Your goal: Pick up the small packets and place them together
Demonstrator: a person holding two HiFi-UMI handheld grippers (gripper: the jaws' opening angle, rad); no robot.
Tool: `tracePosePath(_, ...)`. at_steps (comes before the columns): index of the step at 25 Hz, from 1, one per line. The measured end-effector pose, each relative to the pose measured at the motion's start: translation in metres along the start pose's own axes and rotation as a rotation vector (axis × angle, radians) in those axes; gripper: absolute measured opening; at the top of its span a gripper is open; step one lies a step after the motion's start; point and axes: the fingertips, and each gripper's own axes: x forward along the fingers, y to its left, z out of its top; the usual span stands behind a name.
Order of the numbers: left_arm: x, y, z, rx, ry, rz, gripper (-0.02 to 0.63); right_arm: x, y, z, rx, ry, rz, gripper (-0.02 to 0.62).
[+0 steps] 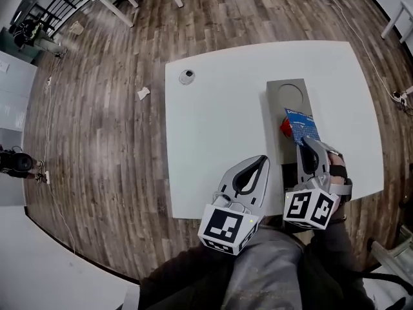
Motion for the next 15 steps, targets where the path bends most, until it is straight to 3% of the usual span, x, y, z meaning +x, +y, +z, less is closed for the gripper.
tracePosePath(2, 0.002, 0.011, -0.007, -0.01, 0.016, 0.014, 0.003, 0.01, 0.015, -0.001, 0.014, 0.011, 0.058, 0.03)
tracePosePath(7, 0.007, 0.021, -0.017, -0.033, 0.041, 0.016, 0.003, 0.024, 0.046, -0.006, 0.129, 0.025, 0.221, 0.125)
tracePosePath(15, 0.005, 0.023, -0.02, -0.043, 0.053, 0.006, 0.003, 0.022, 0.047, 0.001, 0.25, -0.019, 0.279, 0.152)
